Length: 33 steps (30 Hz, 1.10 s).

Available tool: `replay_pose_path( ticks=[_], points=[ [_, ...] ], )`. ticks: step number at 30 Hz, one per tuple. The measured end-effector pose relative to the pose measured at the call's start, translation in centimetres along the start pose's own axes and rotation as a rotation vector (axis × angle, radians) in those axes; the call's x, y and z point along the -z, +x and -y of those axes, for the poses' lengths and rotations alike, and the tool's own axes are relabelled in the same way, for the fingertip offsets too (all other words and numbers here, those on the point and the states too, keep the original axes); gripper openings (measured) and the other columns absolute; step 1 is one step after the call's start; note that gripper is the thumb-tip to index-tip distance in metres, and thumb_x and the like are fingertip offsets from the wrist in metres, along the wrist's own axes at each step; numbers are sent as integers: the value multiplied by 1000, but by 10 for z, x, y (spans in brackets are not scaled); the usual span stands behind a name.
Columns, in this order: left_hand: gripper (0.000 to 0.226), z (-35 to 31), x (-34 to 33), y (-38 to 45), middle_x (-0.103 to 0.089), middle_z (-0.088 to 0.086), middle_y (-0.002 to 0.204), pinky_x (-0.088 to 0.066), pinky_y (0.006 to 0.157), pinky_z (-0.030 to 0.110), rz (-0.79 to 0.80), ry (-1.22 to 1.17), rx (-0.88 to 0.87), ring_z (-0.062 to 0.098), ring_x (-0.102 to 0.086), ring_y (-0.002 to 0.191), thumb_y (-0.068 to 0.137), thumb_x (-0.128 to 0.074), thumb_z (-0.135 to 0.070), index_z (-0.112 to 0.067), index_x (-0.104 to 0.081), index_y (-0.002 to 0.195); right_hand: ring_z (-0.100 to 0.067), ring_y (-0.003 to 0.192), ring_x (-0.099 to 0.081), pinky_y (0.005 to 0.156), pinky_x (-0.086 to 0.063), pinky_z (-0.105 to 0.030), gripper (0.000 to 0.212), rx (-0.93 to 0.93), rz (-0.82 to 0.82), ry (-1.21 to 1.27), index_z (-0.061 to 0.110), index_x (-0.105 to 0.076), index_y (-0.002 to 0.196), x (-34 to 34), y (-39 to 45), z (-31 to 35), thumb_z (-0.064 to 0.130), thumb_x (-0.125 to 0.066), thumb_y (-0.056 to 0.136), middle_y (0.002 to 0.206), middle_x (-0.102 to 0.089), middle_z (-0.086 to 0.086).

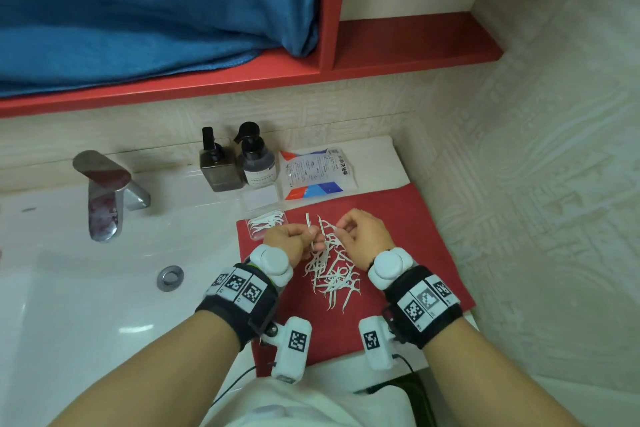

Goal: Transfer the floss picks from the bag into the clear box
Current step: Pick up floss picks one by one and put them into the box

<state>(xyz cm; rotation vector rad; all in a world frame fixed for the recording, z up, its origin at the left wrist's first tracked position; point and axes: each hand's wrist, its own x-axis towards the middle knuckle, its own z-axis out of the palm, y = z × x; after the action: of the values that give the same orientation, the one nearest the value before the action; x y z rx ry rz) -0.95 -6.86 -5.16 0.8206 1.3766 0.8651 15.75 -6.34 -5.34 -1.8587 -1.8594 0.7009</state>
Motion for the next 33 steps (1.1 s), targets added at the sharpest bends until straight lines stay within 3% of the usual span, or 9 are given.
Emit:
replay_pose_path(
  ticks=[6,10,14,19,25,29,31,33],
  points=[
    [9,4,-5,-2,-75,8,79,-55,58,20,41,-88,24,17,-72,73,89,-65,-12,-8,-72,88,-2,65,-60,59,-49,-16,4,9,-31,118,23,-68,83,-3,-5,16,26,-71,82,76,-67,7],
    [8,7,-10,6,-74,4,70,-57,62,24,38,-157,95,13,-72,67,88,-65,-14,-10,-71,85,0,63,-59,59,-45,-9,3,43,-46,173,23,-73,85,-10,-6,13,22,-73,82,78,-68,8],
    [11,8,-11,14,-73,9,74,-56,55,20,8,-219,174,12,-70,62,88,-65,-14,-5,-70,93,-1,71,-62,65,-47,-8,17,60,-25,218,28,-75,92,-14,-7,6,15,-74,81,83,-69,11],
    [20,18,-9,25,-73,16,94,-56,58,20,-12,-229,239,13,-71,68,89,-65,-16,-4,-69,104,0,69,-63,63,-48,-9,21,-10,39,351,26,-75,92,-23,-2,4,18,-82,74,77,-72,11],
    [23,30,-5,36,-73,15,97,-54,57,19,10,-226,312,14,-69,69,88,-66,-20,-6,-69,106,-7,66,-66,63,-50,-10,23,-67,95,383,24,-74,87,-36,7,-5,16,-86,69,73,-72,8],
    [22,41,-3,35,-74,11,88,-54,59,22,14,-106,289,12,-67,64,88,-67,-20,-6,-71,103,-6,68,-61,65,-51,-14,25,-66,148,371,28,-72,87,-40,5,-15,25,-87,67,73,-70,10],
    [16,45,-4,29,-74,6,75,-54,59,23,17,-35,238,11,-69,62,88,-66,-17,-5,-72,97,-4,73,-61,69,-52,-15,24,-49,149,387,29,-71,96,-40,2,-20,27,-82,74,79,-69,10],
    [12,48,-5,25,-75,7,75,-52,62,26,73,13,204,15,-71,66,89,-65,-14,-5,-72,92,-2,80,-65,77,-53,-18,25,-83,168,459,31,-70,104,-38,3,-24,25,-76,80,87,-71,10]
  ],
)
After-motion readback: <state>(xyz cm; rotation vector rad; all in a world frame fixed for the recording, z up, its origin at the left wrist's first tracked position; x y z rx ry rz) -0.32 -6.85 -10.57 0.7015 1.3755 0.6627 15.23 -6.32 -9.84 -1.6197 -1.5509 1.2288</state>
